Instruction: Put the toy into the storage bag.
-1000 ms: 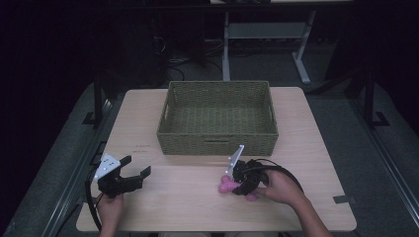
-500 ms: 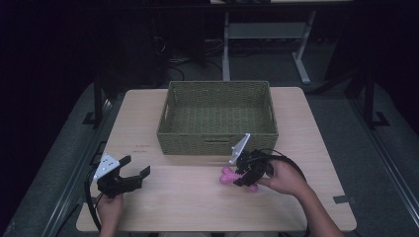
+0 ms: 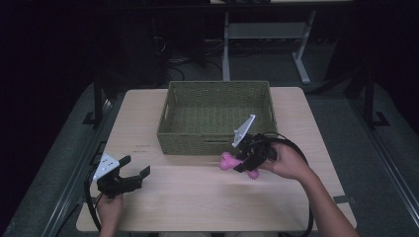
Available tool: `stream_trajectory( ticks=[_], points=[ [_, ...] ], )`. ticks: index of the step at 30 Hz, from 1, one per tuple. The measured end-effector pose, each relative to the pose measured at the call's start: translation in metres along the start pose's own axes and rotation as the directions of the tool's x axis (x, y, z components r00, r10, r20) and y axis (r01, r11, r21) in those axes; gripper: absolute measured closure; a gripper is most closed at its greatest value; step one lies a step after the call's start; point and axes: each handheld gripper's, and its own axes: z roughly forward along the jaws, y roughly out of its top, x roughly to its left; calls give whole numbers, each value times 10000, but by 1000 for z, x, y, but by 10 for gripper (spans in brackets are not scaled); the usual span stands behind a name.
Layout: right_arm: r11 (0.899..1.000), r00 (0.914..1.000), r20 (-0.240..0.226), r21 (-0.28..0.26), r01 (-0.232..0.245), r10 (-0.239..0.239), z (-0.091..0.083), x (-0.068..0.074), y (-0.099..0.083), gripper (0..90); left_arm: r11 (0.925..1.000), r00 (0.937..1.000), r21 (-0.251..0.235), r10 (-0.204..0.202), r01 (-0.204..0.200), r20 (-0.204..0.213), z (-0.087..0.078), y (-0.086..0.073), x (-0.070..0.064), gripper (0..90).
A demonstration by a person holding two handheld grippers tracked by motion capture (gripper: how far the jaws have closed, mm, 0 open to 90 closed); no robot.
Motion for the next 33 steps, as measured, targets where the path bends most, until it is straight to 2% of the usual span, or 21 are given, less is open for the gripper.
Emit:
stream_trajectory(
  ticks=[16, 28, 33],
  points=[
    [9998, 9998, 64, -40, 205, -204, -22, -17, 18, 584, 10000, 10000, -18, -28, 28, -14, 0, 0, 1, 128],
    [9997, 9998, -15, -166, 187, -187, -32, -25, 23, 585, 10000, 10000, -26, -24, 24, 10, 0, 0, 0, 128],
    [9998, 9998, 120, -114, 169, -168, -41, -31, 28, 584, 10000, 10000, -14, -29, 30, 12, 0, 0, 0, 128]
  ],
)
